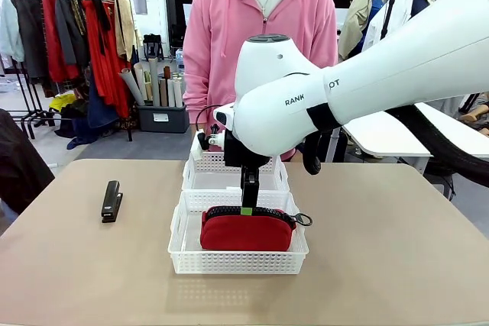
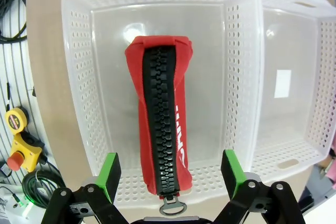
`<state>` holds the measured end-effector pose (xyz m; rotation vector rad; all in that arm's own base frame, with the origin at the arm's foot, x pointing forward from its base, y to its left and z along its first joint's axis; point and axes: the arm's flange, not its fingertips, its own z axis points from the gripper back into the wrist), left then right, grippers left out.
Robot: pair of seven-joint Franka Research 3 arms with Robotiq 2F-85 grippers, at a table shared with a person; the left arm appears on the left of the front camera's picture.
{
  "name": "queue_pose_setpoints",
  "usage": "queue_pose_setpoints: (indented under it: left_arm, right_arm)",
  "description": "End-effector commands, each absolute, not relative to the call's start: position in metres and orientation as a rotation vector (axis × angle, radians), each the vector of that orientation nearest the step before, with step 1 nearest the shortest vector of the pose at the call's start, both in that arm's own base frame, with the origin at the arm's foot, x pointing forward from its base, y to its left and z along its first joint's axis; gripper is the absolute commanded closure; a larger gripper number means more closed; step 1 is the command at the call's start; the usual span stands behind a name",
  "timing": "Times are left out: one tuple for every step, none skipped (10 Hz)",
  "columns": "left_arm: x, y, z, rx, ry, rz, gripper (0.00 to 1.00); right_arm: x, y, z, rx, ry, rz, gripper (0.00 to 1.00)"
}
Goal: Distribute items into two baskets.
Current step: Pick up the Stapler that the person points to.
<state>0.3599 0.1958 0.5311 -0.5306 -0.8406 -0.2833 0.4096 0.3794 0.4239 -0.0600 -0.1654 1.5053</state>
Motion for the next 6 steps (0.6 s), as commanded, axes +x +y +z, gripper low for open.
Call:
queue_pose_setpoints:
  left_arm:
    - [0.361,0.197,0.53,-0.543,-0.866,-0.297,0.0]
    - [0.361,0.197,0.53,-0.543,-0.866,-0.297,0.0]
    - [0.361,0.197,0.53,-0.543,-0.866,-0.297,0.0]
    - [0.361,0.197,0.53,-0.543,-0.866,-0.297,0.0]
    - [0.361,0.197,0.53,-0.543,-0.866,-0.297,0.0]
    - [0.361,0.197,0.53,-0.543,-0.866,-0.297,0.0]
  right_arm:
    - [0.41,0.38,0.427,-0.057,-0.167,1.502,0.0]
    - [0.41,0.38,0.427,-0.057,-0.167,1.502,0.0]
    - [0.41,0.38,0.427,-0.057,-0.167,1.502,0.0]
    - [0.41,0.38,0.427,-0.057,-0.167,1.502,0.0]
    - [0.41,0.379,0.424,-0.06,-0.165,1.505,0.0]
    - [0.419,0.367,0.437,-0.071,-0.195,1.424,0.0]
